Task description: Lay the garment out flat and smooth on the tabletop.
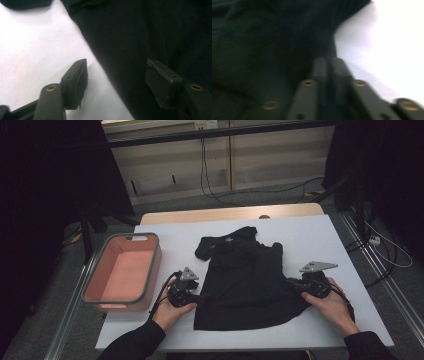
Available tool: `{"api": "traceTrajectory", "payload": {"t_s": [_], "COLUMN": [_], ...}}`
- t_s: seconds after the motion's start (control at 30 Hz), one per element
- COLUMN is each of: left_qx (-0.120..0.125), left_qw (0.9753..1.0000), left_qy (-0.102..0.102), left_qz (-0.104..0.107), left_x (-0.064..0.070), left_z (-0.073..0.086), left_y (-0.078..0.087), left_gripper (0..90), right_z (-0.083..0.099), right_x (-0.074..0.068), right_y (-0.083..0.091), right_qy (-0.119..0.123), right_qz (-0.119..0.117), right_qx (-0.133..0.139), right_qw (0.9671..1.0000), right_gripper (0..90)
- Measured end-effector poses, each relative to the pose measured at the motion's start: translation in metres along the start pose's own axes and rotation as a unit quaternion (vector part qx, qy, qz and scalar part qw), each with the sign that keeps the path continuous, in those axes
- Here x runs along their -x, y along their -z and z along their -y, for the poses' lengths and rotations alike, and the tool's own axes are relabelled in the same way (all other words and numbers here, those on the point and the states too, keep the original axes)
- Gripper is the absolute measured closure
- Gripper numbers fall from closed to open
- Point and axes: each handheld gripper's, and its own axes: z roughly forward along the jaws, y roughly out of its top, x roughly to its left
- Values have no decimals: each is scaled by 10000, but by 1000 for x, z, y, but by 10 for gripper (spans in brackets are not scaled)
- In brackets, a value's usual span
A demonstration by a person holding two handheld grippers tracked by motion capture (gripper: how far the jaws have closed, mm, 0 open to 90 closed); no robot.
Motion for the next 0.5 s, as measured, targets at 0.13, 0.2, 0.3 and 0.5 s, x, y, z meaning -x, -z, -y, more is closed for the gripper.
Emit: {"api": "traceTrajectory", "payload": {"t_s": [0.13, 0.2, 0.3, 0.5], "left_qx": [2, -1, -21, -42], "left_qw": [9998, 9997, 9996, 9993], "left_qy": [138, 132, 135, 78], "left_qz": [114, 184, 253, 355], "left_x": [1, 2, 3, 5], "left_z": [5, 7, 9, 9], "left_y": [6, 9, 11, 10], "left_gripper": [457, 525, 586, 698], "right_z": [4, 8, 16, 33], "right_x": [-9, -10, -10, 2], "right_y": [9, 13, 25, 53], "right_qy": [229, 232, 228, -39], "right_qz": [182, 206, 324, 604], "right_qx": [-87, -77, -46, 177], "right_qw": [9995, 9995, 9992, 9980], "right_gripper": [888, 888, 890, 890]}}
